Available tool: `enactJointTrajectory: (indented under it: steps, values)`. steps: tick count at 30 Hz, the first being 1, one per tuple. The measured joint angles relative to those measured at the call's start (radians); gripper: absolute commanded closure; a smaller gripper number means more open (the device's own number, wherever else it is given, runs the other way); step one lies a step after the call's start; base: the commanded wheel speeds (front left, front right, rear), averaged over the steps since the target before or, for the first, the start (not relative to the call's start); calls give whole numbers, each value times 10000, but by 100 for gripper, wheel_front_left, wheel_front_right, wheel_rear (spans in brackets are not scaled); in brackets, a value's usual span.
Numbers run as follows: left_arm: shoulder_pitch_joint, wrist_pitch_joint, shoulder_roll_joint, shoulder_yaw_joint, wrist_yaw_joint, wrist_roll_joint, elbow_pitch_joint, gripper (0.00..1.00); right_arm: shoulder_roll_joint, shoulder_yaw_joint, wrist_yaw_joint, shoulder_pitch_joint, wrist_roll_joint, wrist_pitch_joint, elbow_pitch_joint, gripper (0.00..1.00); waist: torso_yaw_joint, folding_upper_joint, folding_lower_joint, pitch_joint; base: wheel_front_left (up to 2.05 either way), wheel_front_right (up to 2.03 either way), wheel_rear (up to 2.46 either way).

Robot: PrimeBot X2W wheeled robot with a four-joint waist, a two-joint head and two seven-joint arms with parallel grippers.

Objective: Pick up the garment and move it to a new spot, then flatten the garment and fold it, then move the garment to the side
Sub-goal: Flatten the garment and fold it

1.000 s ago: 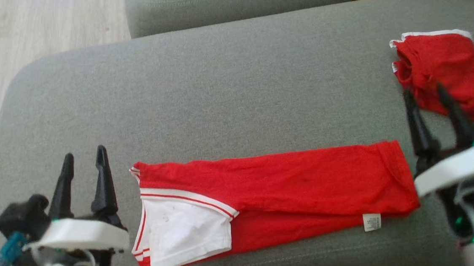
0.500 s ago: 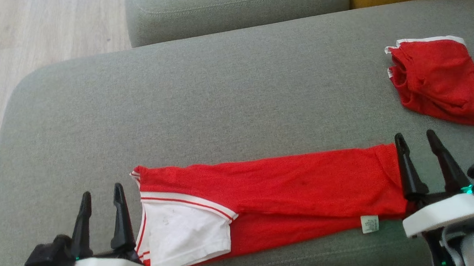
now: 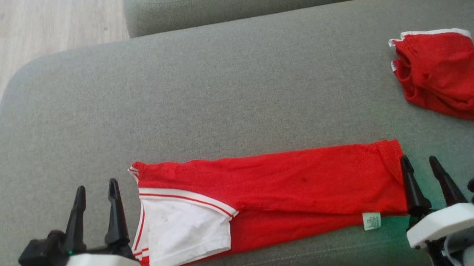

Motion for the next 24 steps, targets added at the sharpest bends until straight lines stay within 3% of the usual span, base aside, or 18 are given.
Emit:
enactJointTrajectory:
  steps: [2, 15, 24]
  values:
    - [-110, 2, -8, -17, -13, -10, 48, 0, 8, -123, 0, -185, 541, 102, 587, 0, 20, 0, 1, 109, 0, 0, 0]
    - [-486, 0, -25, -27, -27, 21, 165, 0, 23, -614, 0, -1583, 476, 157, 3626, 0, 260, 0, 1, 577, 0, 0, 0]
    - [-517, 0, -33, -10, -58, 98, 176, 0, 23, -616, 0, -2293, 366, -65, 4713, 0, 282, 0, 1, 707, 0, 0, 0]
